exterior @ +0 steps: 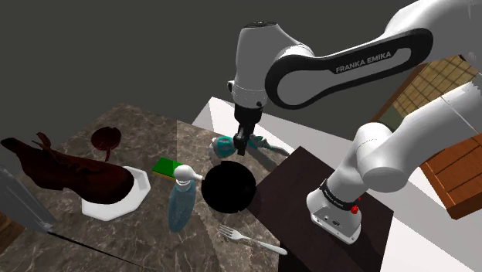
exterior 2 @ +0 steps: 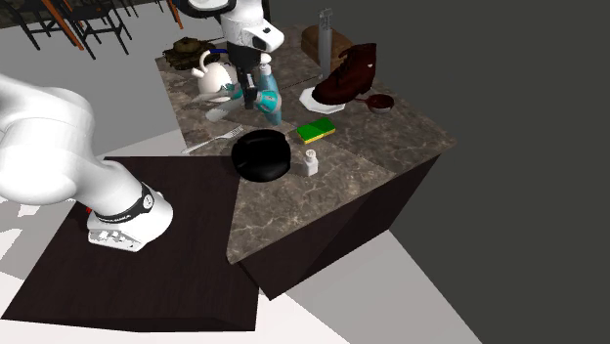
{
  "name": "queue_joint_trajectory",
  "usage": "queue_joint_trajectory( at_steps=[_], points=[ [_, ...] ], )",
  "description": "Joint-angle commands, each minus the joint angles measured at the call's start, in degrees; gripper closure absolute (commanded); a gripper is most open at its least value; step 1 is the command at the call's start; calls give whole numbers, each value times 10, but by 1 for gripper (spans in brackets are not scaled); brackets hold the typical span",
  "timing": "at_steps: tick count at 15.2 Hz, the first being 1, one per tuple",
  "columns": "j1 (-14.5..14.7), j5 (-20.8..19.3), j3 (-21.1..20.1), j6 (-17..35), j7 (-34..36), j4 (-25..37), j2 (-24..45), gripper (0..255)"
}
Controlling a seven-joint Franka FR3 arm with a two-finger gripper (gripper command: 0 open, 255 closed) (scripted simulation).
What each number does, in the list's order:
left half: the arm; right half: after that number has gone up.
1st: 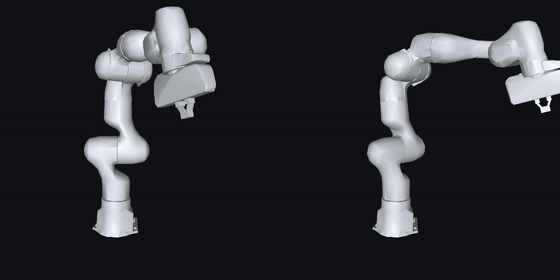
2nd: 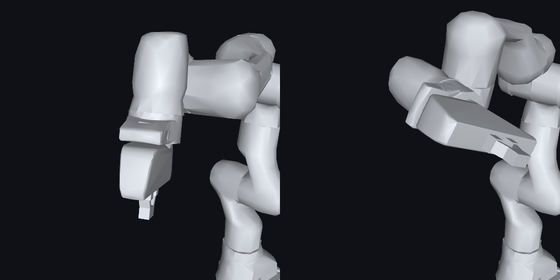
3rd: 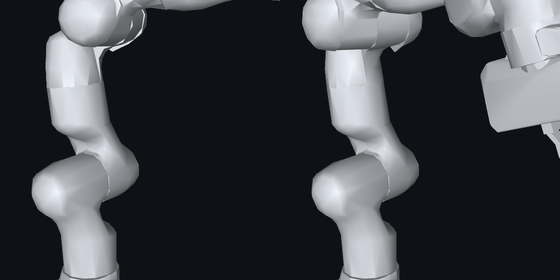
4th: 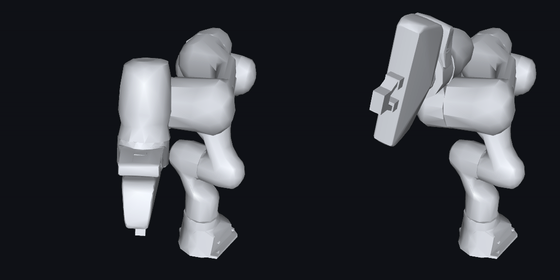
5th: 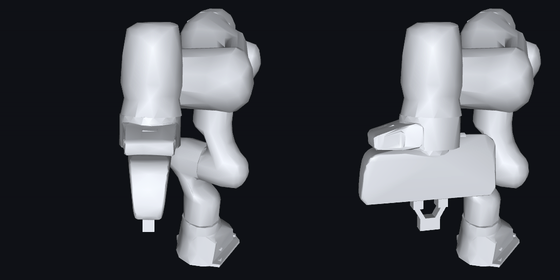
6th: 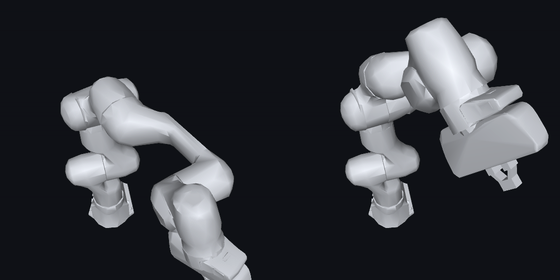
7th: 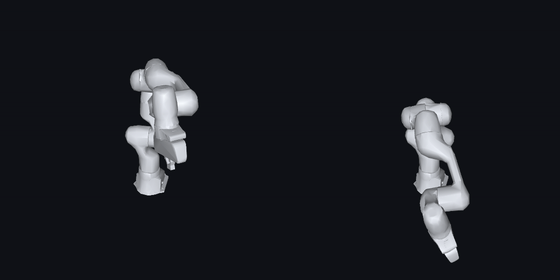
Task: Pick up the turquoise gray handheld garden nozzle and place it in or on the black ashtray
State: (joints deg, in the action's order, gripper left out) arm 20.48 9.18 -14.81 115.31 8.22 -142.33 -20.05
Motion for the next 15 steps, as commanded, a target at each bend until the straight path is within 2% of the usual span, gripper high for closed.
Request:
queue_joint_trajectory(
  at_steps=[1,13,15],
  points=[
    [0,1,-2,18,0,-12,6,255],
    [-1,-2,-12,130,2,-60,71,255],
    [-1,-2,-12,130,2,-60,71,255]
  ],
)
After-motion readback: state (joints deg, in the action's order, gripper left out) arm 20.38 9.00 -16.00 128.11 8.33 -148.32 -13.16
